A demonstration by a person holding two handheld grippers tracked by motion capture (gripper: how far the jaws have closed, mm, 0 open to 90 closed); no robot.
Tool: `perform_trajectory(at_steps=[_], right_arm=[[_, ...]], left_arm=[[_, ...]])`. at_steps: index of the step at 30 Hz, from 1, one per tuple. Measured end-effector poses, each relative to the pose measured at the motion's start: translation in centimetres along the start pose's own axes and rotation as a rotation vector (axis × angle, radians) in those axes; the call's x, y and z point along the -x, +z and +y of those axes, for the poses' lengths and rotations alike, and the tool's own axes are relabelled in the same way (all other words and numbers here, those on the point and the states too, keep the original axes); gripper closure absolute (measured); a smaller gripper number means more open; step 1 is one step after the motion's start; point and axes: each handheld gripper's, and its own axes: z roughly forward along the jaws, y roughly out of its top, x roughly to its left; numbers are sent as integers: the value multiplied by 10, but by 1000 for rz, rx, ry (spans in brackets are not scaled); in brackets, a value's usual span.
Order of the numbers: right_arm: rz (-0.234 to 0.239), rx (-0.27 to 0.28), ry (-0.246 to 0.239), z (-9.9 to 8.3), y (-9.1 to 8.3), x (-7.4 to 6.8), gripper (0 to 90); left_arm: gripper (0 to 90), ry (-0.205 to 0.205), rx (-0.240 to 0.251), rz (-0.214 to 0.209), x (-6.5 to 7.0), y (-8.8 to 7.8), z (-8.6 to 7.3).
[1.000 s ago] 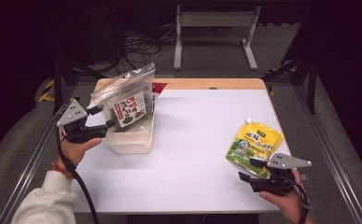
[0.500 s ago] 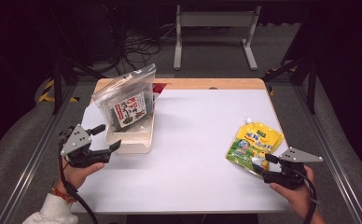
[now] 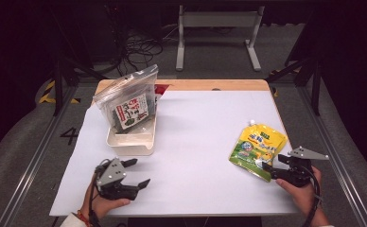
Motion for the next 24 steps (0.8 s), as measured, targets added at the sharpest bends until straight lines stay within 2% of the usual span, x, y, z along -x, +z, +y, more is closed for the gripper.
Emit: perform_trajectory(at_steps=[1, 2, 3, 4, 5, 8, 9, 10, 11, 12, 13, 16, 18, 24], right_arm=[[0, 0, 0, 0, 0, 0, 224], [11, -5, 18, 0, 4, 3, 214], [46, -22, 67, 0, 11, 8, 187], [46, -22, 67, 0, 11, 8, 187], [98, -26, 113, 0, 18, 10, 162], [92, -30, 107, 3, 21, 8, 185], [94, -36, 98, 4, 22, 8, 215], [97, -45, 81, 5, 22, 9, 285], [97, -45, 81, 5, 22, 9, 285], [101, -52, 79, 5, 21, 10, 333], [132, -58, 82, 6, 21, 11, 414], [154, -68, 57, 8, 22, 7, 525], [172, -63, 53, 9, 23, 7, 586], [221, 1, 42, 5, 20, 8, 746]], left_arm=[[209, 0, 0, 0, 0, 0, 0], [209, 16, -19, -20, 3, 7, 1], [209, 32, -41, -47, 6, 14, 2], [208, 32, -41, -47, 6, 14, 2], [207, 33, -50, -53, 7, 17, 2], [206, 47, -60, -73, 9, 22, 4], [206, 48, -57, -80, 9, 22, 5], [206, 45, -55, -86, 9, 23, 6], [206, 46, -57, -86, 10, 24, 6], [206, 47, -59, -87, 10, 24, 6], [206, 45, -60, -91, 10, 25, 6], [206, 36, -59, -100, 9, 27, 8], [206, 30, -56, -110, 7, 28, 9], [205, 1, -43, -150, 2, 37, 14]])
